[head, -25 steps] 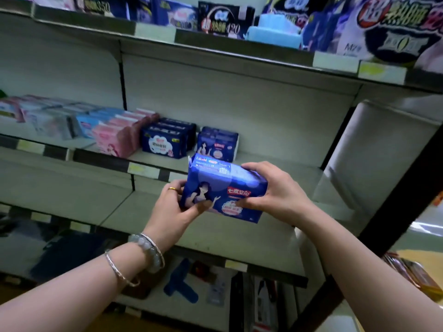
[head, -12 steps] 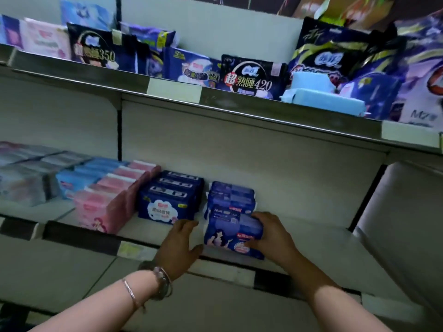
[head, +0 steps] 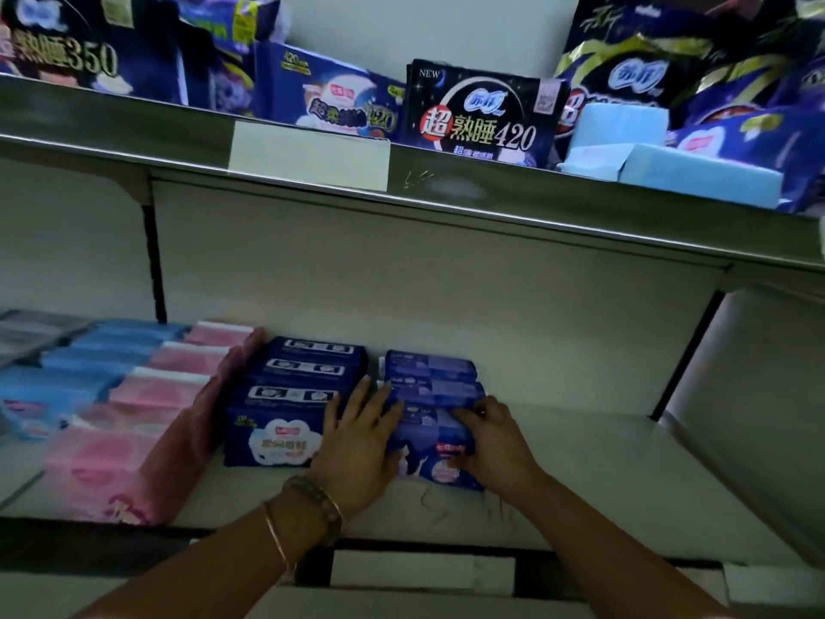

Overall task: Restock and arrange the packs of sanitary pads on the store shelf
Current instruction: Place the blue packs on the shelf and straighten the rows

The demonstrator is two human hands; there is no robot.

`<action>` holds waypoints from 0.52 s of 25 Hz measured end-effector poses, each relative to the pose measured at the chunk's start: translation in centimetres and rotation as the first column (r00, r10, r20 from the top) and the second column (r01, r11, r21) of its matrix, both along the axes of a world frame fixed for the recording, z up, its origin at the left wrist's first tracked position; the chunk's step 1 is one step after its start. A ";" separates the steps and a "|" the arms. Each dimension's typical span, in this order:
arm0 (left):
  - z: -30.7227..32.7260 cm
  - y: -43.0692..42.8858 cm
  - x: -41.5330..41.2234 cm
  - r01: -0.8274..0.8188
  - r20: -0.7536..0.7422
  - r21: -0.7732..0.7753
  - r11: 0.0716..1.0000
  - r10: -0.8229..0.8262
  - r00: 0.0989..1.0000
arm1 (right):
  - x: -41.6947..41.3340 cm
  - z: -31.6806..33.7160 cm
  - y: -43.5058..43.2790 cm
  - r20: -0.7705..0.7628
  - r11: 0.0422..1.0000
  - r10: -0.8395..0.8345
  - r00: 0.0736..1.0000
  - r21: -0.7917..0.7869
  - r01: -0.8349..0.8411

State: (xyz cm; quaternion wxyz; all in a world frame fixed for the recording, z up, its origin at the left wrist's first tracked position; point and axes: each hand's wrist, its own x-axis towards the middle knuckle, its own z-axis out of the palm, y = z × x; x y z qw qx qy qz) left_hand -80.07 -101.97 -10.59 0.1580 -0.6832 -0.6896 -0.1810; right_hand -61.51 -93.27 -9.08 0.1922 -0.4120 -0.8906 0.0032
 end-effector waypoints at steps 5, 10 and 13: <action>-0.7 2.0 0.3 -0.021 -0.149 -0.176 0.984 -0.005 0.989 | -0.7 -0.7 0.8 -0.029 0.999 -0.038 0.999 0.004 0.038; -1.2 3.2 -0.2 -0.028 -0.045 -0.168 0.985 0.021 0.999 | -1.2 -0.2 0.5 -0.045 0.998 -0.058 0.997 -0.032 0.056; -0.4 2.3 0.4 -0.010 -0.029 -0.138 0.990 0.006 1.000 | -0.9 -0.2 0.3 0.004 0.996 -0.065 0.998 -0.062 0.065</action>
